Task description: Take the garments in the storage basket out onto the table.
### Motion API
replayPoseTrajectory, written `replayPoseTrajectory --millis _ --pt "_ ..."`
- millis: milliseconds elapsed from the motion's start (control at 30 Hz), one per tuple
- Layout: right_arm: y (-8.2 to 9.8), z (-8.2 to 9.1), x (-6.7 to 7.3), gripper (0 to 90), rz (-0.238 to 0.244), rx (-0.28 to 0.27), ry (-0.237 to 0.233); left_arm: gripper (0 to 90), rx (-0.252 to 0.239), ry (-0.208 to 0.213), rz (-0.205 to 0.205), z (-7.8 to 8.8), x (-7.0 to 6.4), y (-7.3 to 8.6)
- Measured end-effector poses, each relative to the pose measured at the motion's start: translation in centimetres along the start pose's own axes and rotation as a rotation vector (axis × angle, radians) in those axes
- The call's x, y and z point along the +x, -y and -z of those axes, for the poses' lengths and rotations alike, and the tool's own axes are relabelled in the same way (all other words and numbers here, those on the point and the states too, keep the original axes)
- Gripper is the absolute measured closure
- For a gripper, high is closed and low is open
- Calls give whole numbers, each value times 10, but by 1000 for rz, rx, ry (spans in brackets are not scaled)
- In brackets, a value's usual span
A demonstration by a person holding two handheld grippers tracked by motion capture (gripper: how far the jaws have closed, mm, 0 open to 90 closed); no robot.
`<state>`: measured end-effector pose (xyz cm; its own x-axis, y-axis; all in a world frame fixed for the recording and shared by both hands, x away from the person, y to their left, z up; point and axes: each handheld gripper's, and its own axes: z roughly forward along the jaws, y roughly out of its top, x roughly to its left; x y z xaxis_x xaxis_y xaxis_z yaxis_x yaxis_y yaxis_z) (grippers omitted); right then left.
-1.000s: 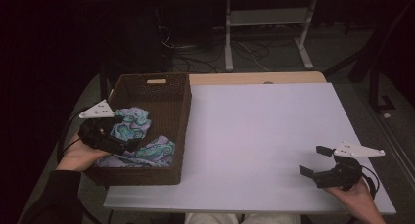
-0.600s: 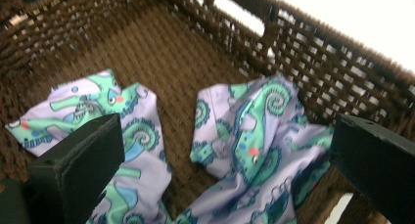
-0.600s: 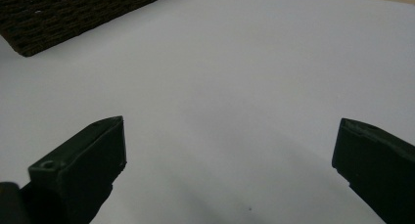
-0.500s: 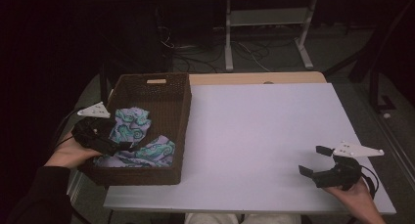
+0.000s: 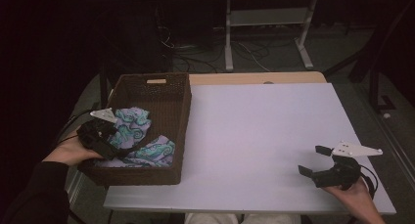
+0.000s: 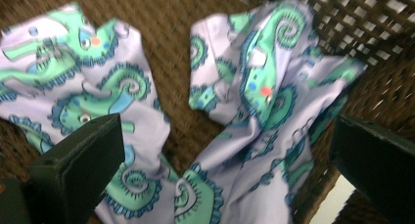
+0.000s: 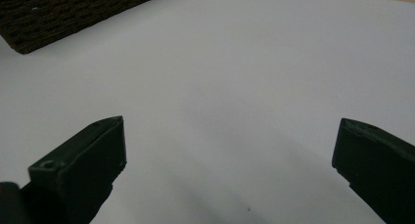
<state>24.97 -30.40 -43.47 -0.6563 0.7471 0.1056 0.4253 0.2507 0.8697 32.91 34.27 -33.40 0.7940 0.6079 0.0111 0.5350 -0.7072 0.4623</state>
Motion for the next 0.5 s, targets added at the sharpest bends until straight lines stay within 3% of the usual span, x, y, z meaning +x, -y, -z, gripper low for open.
replayPoseTrajectory --millis 100,133,167,200,500 --pt "0 0 -1 0 -1 -1 -2 0 43 17 -15 -6 2 -2" --pt "0 0 -1 0 -1 0 -2 0 77 33 -21 -10 4 -3" --pt "0 0 -1 0 -1 0 -2 0 77 33 -21 -10 4 -3" --pt "0 0 -1 0 -2 -1 -1 0 114 45 -25 -15 6 -3" --pt "0 -2 -1 0 4 7 6 0 224 91 -51 -28 10 -4"
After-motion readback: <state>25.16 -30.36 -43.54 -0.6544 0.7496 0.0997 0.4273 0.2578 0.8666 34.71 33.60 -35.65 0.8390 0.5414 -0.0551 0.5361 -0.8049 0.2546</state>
